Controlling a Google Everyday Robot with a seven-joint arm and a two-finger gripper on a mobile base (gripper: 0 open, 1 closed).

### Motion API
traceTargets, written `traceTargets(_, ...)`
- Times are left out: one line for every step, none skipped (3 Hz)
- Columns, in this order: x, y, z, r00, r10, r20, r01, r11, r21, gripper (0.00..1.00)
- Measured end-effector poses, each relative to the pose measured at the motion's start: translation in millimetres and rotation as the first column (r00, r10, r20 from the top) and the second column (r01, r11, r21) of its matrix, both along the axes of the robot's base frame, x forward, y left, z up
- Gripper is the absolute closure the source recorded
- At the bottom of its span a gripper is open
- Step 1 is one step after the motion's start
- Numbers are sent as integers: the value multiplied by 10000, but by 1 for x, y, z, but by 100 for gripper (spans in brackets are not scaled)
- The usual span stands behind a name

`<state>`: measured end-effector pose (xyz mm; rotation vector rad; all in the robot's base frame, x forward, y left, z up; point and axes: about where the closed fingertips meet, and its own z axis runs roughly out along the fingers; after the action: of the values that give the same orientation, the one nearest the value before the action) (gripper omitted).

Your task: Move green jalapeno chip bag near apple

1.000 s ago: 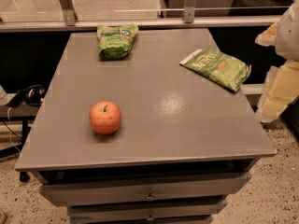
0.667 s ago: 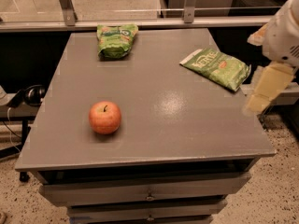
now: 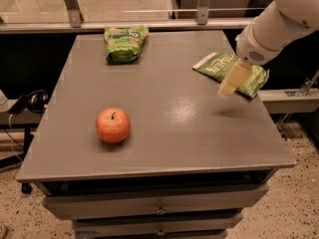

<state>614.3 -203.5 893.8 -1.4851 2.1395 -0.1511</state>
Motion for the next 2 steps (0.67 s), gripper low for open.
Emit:
traceTargets(54, -3, -19, 9975, -564, 432, 551, 9980, 305, 0)
traceTargets(78, -10, -32, 9941, -958, 500, 938, 9948, 406, 0)
